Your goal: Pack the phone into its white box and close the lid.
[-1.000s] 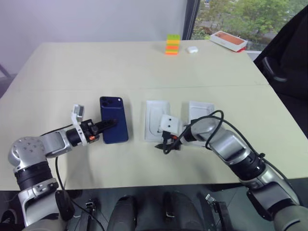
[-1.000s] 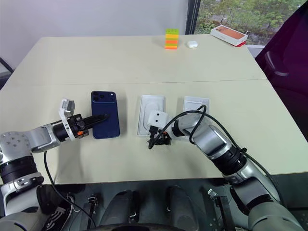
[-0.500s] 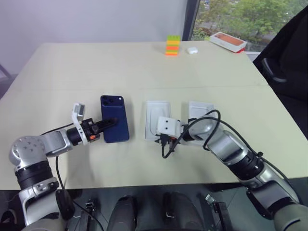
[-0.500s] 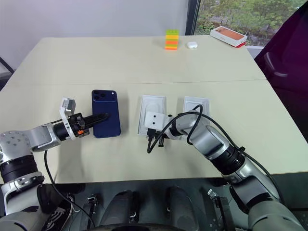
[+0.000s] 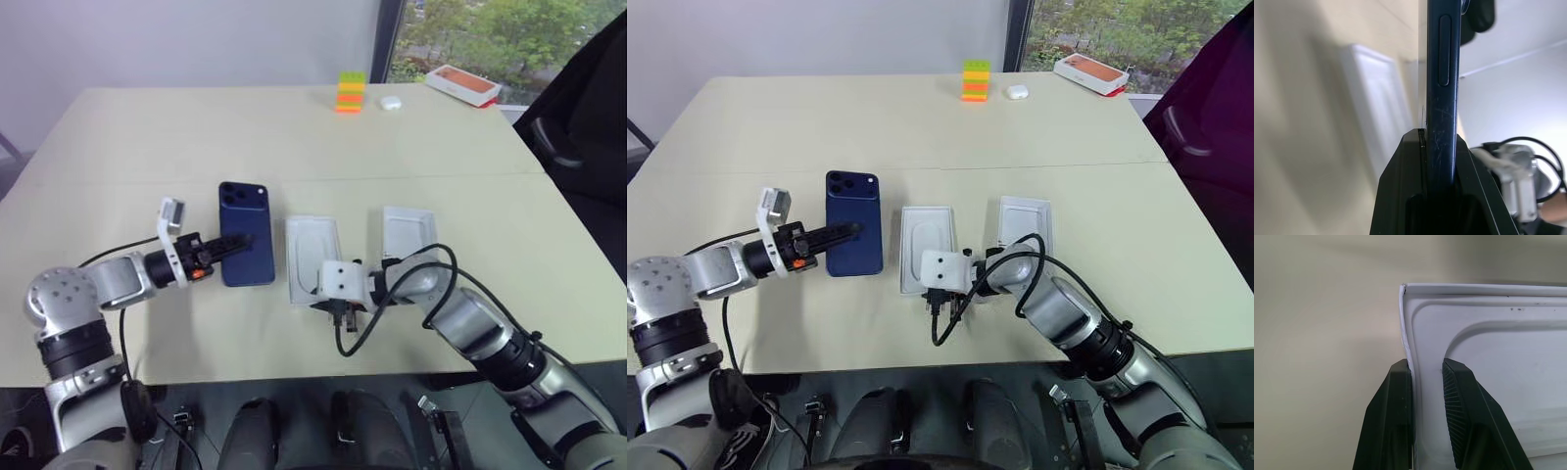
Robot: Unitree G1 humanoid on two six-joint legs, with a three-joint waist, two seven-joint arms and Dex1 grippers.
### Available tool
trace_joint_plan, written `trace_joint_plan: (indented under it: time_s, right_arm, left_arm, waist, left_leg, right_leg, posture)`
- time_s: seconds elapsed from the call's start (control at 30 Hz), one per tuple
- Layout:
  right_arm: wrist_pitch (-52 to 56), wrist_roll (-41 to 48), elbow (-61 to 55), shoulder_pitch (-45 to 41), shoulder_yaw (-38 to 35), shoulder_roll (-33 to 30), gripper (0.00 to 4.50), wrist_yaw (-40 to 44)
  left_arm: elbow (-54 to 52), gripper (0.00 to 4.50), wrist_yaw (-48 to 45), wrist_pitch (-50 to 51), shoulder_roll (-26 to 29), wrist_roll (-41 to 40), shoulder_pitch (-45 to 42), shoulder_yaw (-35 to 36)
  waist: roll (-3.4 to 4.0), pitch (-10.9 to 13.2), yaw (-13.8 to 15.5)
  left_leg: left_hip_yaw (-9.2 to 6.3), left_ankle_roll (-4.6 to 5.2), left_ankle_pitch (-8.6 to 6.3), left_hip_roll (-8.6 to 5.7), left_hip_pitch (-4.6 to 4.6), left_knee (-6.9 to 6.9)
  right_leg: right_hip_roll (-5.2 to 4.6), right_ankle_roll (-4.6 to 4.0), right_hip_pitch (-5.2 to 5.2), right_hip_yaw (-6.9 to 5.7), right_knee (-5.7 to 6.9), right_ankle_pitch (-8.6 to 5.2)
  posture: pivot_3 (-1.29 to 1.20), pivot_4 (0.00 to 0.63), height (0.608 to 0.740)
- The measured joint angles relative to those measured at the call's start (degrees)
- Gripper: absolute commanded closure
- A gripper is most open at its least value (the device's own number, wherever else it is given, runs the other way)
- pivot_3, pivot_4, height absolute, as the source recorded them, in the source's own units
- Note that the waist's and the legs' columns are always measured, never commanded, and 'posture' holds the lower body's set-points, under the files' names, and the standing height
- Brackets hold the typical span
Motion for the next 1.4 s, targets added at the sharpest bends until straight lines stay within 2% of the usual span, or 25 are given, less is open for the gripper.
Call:
trace_joint_plan:
  time_s: [0.07, 0.1, 0.23, 0.4, 0.47, 0.7, 0.77, 1.07, 1.4]
  right_arm:
    - [-2.28, -0.03, 0.41, 0.06, 0.14, -0.43, 3.97, 1.30]
    - [-3.11, -0.13, 0.51, 0.13, 0.19, -0.52, 3.04, 1.71]
    - [-3.26, -0.15, 1.54, 0.02, 0.32, 0.42, 1.22, 2.10]
    - [1.33, 2.19, 2.66, -0.06, -2.13, 2.61, 1.22, 1.21]
    - [3.59, 5.78, 2.03, -0.01, -5.74, 1.99, 1.22, 2.55]
    - [8.61, 19.61, 0.58, 0.54, -21.67, -7.08, 1.22, 10.08]
    - [8.31, 21.00, 2.66, 0.51, -24.51, -7.62, 1.22, 10.10]
    - [2.61, 21.09, 10.03, 2.03, -25.71, -7.23, 1.22, 8.55]
    - [-1.38, 18.93, 12.30, 1.99, -23.16, -6.16, 1.22, 6.19]
  left_arm:
    - [0.17, 4.50, 1.67, 1.05, -1.14, -0.65, -1.01, 0.07]
    - [0.29, 4.50, 2.53, 1.53, -1.64, -0.82, -1.23, 0.09]
    - [0.36, 4.50, 5.57, 1.54, -3.95, -1.11, -0.64, 0.34]
    - [-0.32, 4.50, 8.58, 1.54, -5.62, -3.05, 0.16, 1.67]
    - [-0.78, 4.50, 10.64, 1.55, -6.85, -4.10, 0.23, 2.29]
    - [-1.84, 4.50, 17.72, 1.31, -13.89, -7.31, 3.60, 3.14]
    - [-1.80, 4.50, 19.87, 0.99, -15.36, -7.33, 4.45, 3.09]
    - [-0.65, 4.50, 23.34, -0.99, -16.72, -7.91, 4.71, 1.20]
    - [0.44, 4.50, 23.82, -3.27, -18.09, -7.75, 4.76, -3.79]
  waist:
    - [0.00, 0.00, -0.03]
    - [0.00, 0.00, -0.04]
    - [0.00, 0.00, 0.02]
    - [0.01, 0.01, 0.19]
    - [0.01, 0.01, 0.42]
    - [-0.03, 0.03, 1.00]
    - [-0.05, 0.05, 1.01]
    - [-0.05, 0.05, 1.24]
    - [-0.05, 0.05, 1.52]
  left_leg:
    - [-0.01, 0.00, 0.00, 0.00, 0.01, 0.00]
    - [-0.01, 0.00, 0.00, 0.00, 0.01, 0.00]
    - [-0.01, -0.03, 0.01, 0.02, 0.01, 0.00]
    - [-0.02, -0.13, 0.07, 0.00, 0.00, 0.01]
    - [-0.08, -0.12, 0.07, -0.05, -0.02, 0.05]
    - [-0.10, -0.01, 0.01, -0.12, 0.00, 0.13]
    - [-0.13, 0.00, 0.01, -0.08, 0.01, 0.13]
    - [-0.14, -0.01, 0.01, -0.08, 0.00, 0.15]
    - [-0.15, -0.01, 0.02, -0.10, -0.01, 0.17]
  right_leg:
    - [0.02, 0.00, 0.01, 0.00, 0.01, 0.00]
    - [0.03, 0.00, 0.01, 0.01, 0.01, 0.00]
    - [0.00, -0.01, 0.00, 0.01, 0.04, 0.00]
    - [-0.04, -0.02, 0.00, 0.00, 0.06, 0.01]
    - [-0.09, -0.01, 0.04, -0.02, 0.06, 0.01]
    - [-0.11, 0.00, 0.16, -0.03, -0.04, 0.01]
    - [-0.03, -0.01, 0.15, -0.05, 0.00, 0.01]
    - [0.01, -0.05, 0.15, -0.08, 0.03, 0.03]
    - [0.00, -0.04, 0.15, -0.09, 0.04, 0.03]
  posture:
    - [0.00, 0.150, 0.740]
    - [0.00, 0.150, 0.740]
    - [0.00, 0.150, 0.740]
    - [0.00, 0.150, 0.740]
    - [0.00, 0.150, 0.740]
    - [0.00, 0.150, 0.740]
    - [0.00, 0.150, 0.740]
    - [0.00, 0.150, 0.740]
    - [0.00, 0.150, 0.740]
